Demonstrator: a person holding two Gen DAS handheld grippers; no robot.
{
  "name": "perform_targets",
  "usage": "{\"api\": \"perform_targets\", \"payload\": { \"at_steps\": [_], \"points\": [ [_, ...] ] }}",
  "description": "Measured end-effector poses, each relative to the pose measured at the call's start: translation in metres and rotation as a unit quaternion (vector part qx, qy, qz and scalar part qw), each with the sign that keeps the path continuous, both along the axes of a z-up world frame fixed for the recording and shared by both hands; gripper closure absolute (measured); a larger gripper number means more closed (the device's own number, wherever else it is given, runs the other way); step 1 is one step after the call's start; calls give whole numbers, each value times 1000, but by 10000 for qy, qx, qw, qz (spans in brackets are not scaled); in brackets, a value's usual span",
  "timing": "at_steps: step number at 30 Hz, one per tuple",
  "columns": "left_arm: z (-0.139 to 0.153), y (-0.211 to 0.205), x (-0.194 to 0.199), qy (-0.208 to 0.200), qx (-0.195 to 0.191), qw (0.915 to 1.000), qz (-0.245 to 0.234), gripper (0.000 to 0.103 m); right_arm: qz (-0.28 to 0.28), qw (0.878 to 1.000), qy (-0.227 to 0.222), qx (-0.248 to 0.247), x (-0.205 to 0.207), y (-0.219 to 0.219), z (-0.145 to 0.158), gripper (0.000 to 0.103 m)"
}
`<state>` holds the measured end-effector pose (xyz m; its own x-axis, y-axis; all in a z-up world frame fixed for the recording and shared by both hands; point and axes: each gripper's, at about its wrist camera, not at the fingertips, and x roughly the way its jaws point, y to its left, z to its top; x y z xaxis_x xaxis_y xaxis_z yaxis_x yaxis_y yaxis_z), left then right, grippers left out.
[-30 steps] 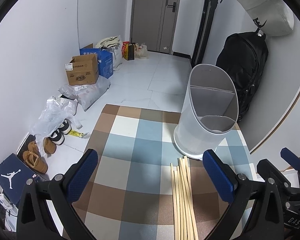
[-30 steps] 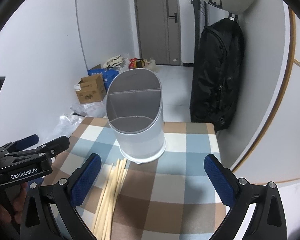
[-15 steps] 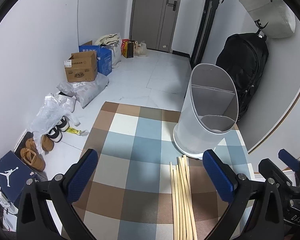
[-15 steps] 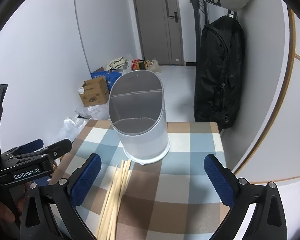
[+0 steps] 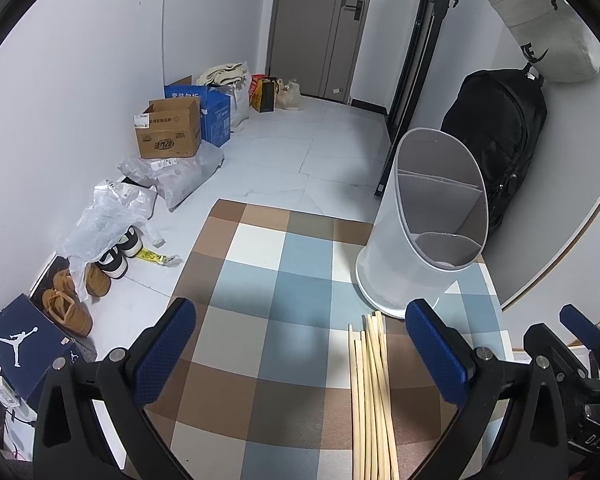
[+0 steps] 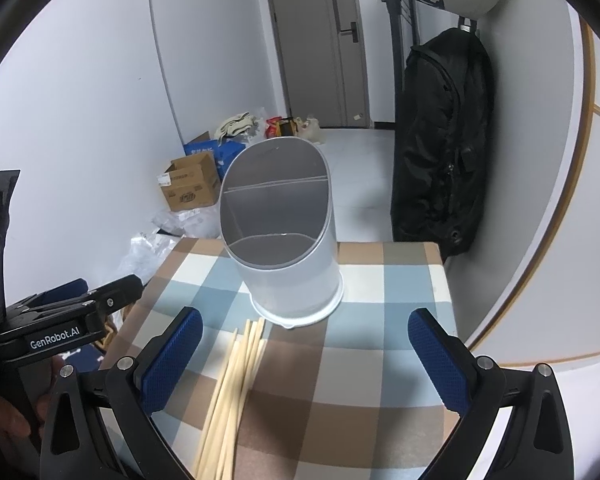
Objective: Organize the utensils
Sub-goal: 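Move the right gripper down toward the wooden sticks beside the holder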
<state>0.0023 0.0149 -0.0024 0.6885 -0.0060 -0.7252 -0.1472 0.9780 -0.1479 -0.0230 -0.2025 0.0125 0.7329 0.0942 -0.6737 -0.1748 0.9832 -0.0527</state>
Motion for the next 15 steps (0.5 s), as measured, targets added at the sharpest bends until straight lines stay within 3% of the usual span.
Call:
{"api": "perform_targets", "payload": {
  "at_steps": [8,15],
  "points": [
    [-3,10,4,99,-123,9999,9,1,78,9996,194,209,7,-2,-9,0],
    [-16,31,13,427,-163,9988,202,1,243,9956,715,546,23,-1,-32,16]
  ]
}}
